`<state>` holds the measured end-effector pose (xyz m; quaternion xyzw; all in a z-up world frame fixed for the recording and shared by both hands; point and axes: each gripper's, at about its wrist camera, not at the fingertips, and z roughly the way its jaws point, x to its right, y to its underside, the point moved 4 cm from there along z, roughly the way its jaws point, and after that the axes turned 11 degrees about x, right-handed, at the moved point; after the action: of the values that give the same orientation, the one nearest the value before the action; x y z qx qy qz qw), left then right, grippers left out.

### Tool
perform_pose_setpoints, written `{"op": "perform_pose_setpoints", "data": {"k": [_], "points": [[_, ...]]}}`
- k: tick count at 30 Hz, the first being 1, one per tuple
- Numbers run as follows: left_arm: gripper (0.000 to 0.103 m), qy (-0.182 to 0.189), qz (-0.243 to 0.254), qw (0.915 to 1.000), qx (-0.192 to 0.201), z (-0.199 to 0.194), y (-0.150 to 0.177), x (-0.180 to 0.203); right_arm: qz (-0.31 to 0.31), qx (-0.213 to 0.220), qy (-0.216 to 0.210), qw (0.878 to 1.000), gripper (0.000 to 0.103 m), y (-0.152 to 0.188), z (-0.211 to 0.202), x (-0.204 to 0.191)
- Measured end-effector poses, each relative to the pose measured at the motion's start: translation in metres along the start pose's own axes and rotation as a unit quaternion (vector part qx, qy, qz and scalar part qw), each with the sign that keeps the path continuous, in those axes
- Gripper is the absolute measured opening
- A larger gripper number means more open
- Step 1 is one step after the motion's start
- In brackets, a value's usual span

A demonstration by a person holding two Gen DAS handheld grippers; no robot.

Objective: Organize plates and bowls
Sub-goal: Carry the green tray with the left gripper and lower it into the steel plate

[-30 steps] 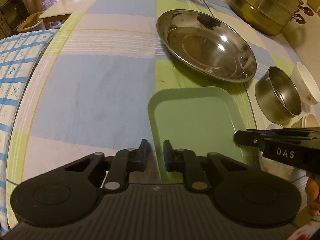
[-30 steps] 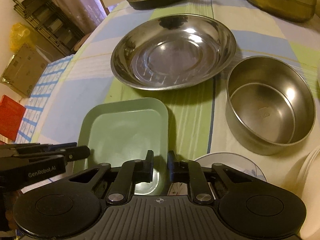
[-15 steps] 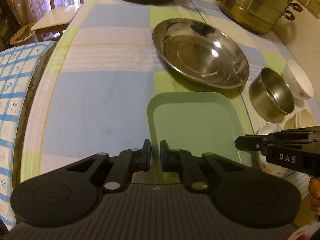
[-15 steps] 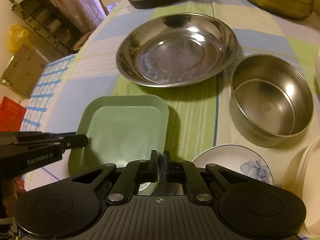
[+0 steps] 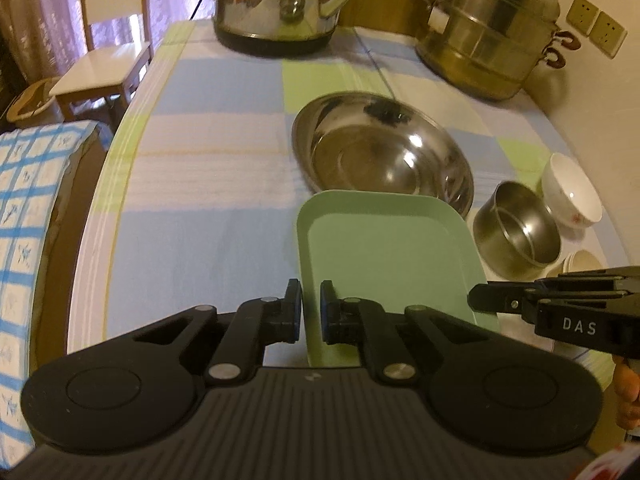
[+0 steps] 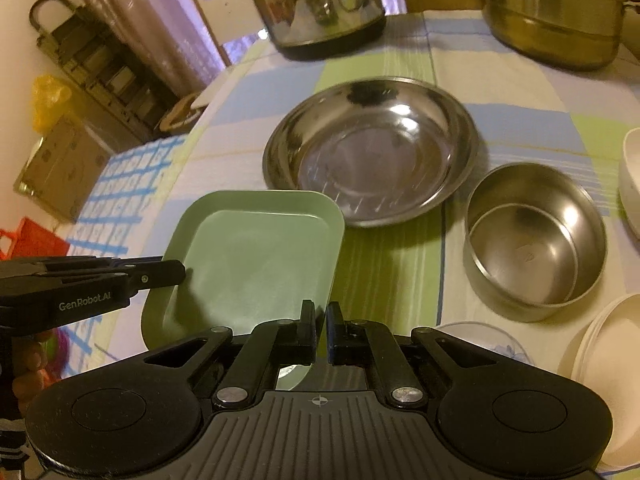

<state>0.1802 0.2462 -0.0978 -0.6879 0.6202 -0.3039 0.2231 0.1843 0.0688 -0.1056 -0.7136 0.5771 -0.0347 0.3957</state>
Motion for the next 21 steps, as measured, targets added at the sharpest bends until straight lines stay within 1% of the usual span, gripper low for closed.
{"op": "perform_pose_setpoints", "data": {"k": [9, 16, 21], "points": [[0.008, 0.023, 0.017, 0.9992, 0.030, 0.034, -0.036, 0.013, 0.021, 0.036, 0.032, 0.999, 0.005, -0.031, 0.004, 0.015], [0.009, 0.037, 0.035, 0.9982, 0.031, 0.067, -0.056, 0.018, 0.031, 0.054, 0.062, 0.996, 0.005, -0.052, 0.017, 0.029], [0.009, 0.041, 0.043, 0.9978, 0.029, 0.090, -0.068, 0.021, 0.039, 0.056, 0.080, 0.994, 0.005, -0.065, 0.032, 0.038]]}}
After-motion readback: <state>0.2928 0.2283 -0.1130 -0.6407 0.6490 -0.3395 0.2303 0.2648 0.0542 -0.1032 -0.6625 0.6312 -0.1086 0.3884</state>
